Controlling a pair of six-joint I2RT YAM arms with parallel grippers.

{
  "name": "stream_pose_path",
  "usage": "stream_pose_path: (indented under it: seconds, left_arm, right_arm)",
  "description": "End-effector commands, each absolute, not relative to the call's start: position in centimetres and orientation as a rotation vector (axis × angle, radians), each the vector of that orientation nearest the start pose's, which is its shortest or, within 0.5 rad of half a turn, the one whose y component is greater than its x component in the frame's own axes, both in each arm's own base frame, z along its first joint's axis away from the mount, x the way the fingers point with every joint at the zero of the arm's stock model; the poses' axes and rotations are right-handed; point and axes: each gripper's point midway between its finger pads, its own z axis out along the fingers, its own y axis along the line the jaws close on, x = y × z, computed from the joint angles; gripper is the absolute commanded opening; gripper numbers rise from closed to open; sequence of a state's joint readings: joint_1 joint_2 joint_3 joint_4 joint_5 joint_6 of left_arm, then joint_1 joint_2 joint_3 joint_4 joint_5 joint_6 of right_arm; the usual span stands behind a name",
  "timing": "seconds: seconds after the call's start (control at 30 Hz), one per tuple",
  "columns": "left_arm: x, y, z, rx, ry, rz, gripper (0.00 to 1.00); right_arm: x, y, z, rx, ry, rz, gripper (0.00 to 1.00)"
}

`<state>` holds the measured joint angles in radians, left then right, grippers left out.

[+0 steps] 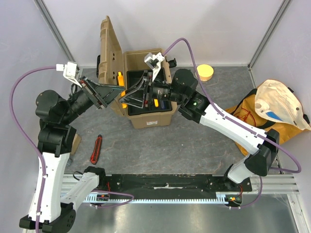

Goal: Pack the tool kit

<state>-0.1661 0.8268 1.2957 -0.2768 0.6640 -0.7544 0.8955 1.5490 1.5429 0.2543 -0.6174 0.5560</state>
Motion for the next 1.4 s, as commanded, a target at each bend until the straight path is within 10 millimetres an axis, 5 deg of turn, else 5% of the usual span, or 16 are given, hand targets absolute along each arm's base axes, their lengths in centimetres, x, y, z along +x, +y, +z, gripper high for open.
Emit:
stream_pose_path:
  seconds: [0.0, 0.13, 0.33, 0.47, 0.77, 1.1, 1.2, 1.37]
  left_arm:
    - [20.8, -14.9, 48.3, 0.118, 1.538, -1.031, 0.52]
    - [20.8, -13.3, 48.3, 0.078, 1.546, -0.913, 0.55]
    - [20.2, -11.8, 48.7, 0.055, 1.542, -0.809, 0.57]
    - [20.0, -11.1, 48.6, 0.037, 1.545, -0.769, 0.58]
    - [19.9, -10.5, 47.6, 0.003, 1.578, -0.736, 0.59]
    - [20.0, -9.3, 46.8, -0.053, 1.605, -0.671, 0.59]
    - [20.3, -7.3, 46.5, -0.135, 1.611, -0.572, 0.59]
    - [20.6, -0.8, 44.2, -0.418, 1.668, -0.232, 0.59]
  right_arm:
    - [24.1, 42.8, 45.2, -0.675, 1.419, 1.347, 0.19]
    - [27.4, 41.0, 43.8, -0.527, 1.509, 1.154, 0.19]
    - [32.1, 39.3, 38.7, -0.396, 1.687, 0.883, 0.2]
    - [34.9, 40.0, 34.6, -0.378, 1.768, 0.79, 0.2]
    - [39.6, 41.8, 29.4, -0.331, 1.866, 0.684, 0.22]
    - [41.8, 43.0, 24.7, -0.318, 1.955, 0.655, 0.27]
    - [42.0, 43.2, 23.5, -0.298, 1.985, 0.646, 0.31]
    - [42.4, 43.5, 22.2, -0.282, 2.015, 0.638, 0.34]
